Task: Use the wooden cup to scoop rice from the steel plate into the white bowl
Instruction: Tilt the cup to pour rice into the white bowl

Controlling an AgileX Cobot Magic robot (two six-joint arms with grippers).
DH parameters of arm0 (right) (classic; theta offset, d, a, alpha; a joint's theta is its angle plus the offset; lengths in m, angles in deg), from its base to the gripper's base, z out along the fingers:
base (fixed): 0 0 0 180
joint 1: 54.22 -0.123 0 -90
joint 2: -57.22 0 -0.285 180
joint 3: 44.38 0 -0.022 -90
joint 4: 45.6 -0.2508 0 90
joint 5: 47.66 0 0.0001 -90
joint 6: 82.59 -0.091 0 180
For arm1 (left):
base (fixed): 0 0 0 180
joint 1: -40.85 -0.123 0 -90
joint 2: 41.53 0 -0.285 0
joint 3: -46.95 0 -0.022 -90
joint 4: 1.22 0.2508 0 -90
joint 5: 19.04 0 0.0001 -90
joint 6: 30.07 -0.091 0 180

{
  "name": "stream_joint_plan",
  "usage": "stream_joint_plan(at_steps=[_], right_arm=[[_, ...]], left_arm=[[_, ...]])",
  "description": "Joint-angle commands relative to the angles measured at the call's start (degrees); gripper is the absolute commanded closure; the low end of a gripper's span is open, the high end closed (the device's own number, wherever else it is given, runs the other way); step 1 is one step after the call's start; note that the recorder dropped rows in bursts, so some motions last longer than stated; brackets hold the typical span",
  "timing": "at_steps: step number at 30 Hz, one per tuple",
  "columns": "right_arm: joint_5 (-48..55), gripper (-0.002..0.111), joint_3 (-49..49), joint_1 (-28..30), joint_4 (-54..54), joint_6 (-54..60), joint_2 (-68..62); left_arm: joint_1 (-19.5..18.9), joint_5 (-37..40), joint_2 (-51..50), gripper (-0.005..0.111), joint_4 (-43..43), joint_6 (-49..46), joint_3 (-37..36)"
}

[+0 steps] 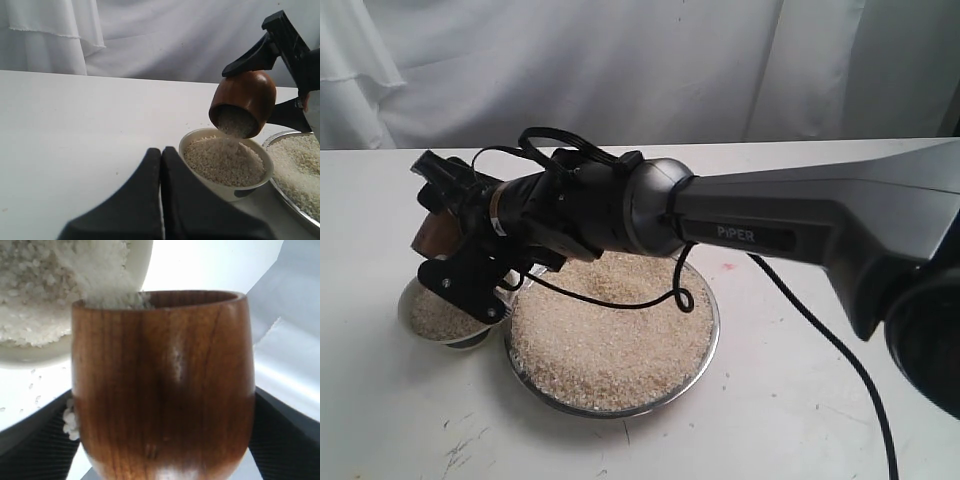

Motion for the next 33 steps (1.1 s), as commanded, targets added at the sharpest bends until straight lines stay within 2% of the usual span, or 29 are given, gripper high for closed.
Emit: stream_joint_plan(at_steps=[1, 29, 33], right_arm=[[-1.2, 0.108, -0.6, -0.5, 2.9, 0.5, 0.4], [-1.6, 0.108, -0.6, -2.0, 17.4, 0.6, 3.5], [-1.5, 0.108, -0.6, -2.2, 17.7, -3.6, 3.5]], left_arm=[[0.1, -0.4, 0.3, 0.107, 0.0, 0.2, -0.3], [0.1, -0.4, 0.3, 0.107, 0.0, 0.2, -0.3], [0.1, -0.4, 0.3, 0.107, 0.0, 0.2, -0.3]])
